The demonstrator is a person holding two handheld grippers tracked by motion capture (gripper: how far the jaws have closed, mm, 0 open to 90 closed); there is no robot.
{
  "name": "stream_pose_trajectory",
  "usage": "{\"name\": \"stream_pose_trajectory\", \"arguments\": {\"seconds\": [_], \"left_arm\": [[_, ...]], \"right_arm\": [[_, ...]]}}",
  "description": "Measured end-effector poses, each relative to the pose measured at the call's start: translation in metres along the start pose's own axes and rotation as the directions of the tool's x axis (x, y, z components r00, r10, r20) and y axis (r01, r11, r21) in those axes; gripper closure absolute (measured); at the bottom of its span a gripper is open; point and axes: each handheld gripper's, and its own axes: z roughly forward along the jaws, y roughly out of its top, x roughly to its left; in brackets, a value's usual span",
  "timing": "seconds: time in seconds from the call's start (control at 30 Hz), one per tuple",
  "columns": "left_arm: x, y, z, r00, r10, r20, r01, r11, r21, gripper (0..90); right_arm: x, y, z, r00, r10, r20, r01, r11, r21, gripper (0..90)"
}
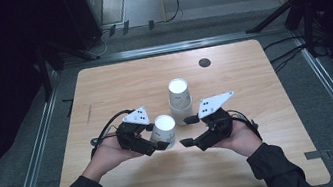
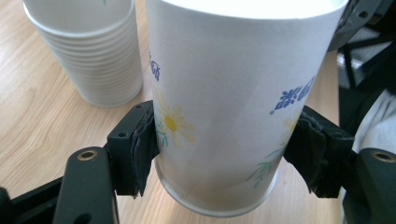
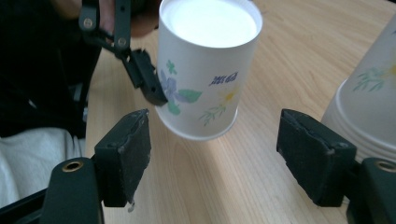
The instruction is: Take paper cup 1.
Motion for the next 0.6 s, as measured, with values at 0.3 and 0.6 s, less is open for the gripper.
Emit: {"name": "stream_pose_trajectory", "arguments": {"seconds": [0.3, 0.6], "left_arm": [[-0.006, 0.005, 0.010, 0.9967, 0.076, -0.031, -0.068, 0.9788, 0.193, 30.1], [-0.019, 0.009, 0.022, 0.9856, 0.166, -0.033, -0.147, 0.9384, 0.313, 29.9]], "right_arm": [[-0.001, -0.003, 0.008, 0.9999, -0.011, -0.007, 0.011, 0.9998, 0.015, 26.7], [-0.001, -0.003, 0.019, 0.9980, -0.034, -0.054, 0.035, 0.9992, 0.021, 27.1]]}}
